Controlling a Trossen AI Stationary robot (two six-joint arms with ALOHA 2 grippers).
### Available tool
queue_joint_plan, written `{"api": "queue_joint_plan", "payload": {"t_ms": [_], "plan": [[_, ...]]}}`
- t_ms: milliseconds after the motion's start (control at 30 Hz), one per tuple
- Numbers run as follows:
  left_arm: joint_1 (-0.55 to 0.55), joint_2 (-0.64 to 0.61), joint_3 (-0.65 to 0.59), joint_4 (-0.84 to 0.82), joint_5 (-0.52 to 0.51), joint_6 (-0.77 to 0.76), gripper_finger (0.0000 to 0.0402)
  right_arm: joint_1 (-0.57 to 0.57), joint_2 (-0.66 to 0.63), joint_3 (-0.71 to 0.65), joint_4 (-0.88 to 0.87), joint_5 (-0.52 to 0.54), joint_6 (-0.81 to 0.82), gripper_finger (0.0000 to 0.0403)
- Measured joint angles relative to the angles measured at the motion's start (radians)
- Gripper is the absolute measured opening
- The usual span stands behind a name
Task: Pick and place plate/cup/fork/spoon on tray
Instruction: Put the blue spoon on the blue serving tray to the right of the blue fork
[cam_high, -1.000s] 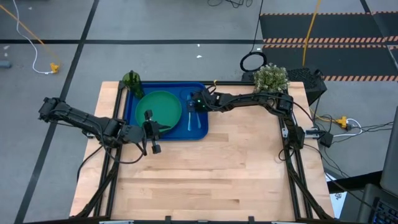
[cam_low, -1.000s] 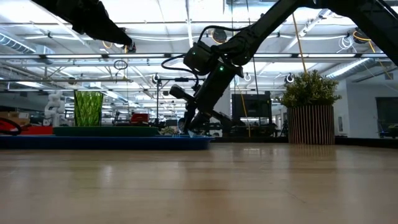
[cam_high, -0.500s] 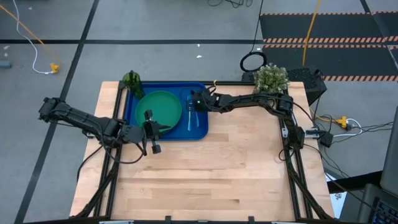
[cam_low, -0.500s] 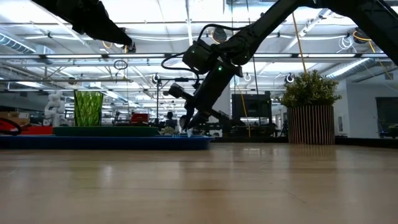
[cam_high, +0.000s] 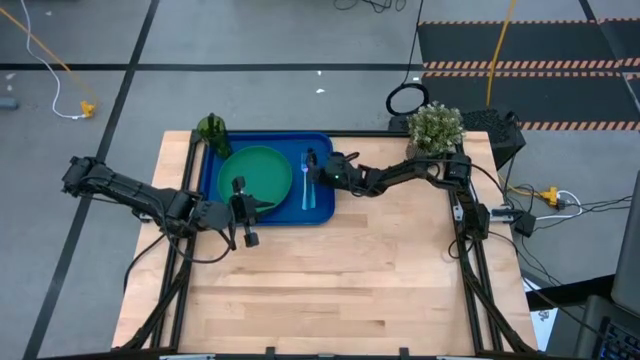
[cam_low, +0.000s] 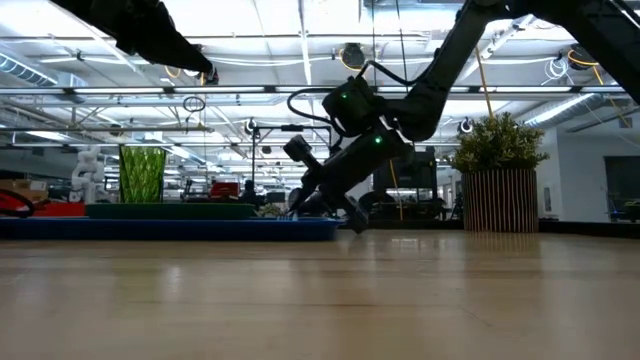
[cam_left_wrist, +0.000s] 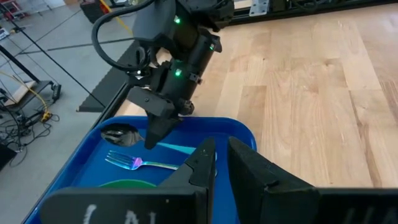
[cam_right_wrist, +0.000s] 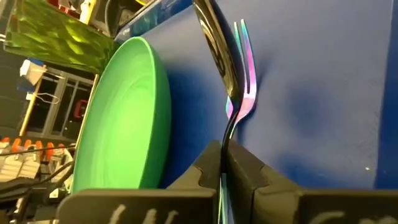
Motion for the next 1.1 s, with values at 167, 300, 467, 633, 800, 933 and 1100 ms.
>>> {"api": "queue_joint_plan", "payload": {"t_ms": [167, 300, 467, 633, 800, 933, 1100], "plan": [[0.0, 0.0, 0.0, 0.0, 0.0, 0.0, 0.0044, -0.001, -0.002, -0.014, 0.004, -0.019, -0.007, 0.0002], [0.0, 0.0, 0.0, 0.0, 0.0, 0.0, 0.0044, -0.001, -0.002, -0.015, 0.007, -0.02, -0.023, 0.0002], [0.0, 0.0, 0.0, 0.0, 0.0, -0.001, 0.0044, -0.001, -0.002, -0.015, -0.001, -0.019, -0.026, 0.0002], [0.0, 0.0, 0.0, 0.0, 0.0, -0.002, 0.0044, -0.001, -0.002, -0.015, -0.004, -0.015, -0.025, 0.0002], [0.0, 0.0, 0.0, 0.0, 0.0, -0.002, 0.0044, -0.002, -0.002, -0.015, -0.006, -0.009, -0.023, 0.0002], [0.0, 0.0, 0.0, 0.0, 0.0, -0.003, 0.0044, -0.002, -0.002, -0.015, -0.008, 0.007, -0.023, 0.0002], [0.0, 0.0, 0.0, 0.0, 0.005, -0.003, 0.0044, -0.002, -0.002, -0.015, -0.008, 0.007, -0.023, 0.0002]]}}
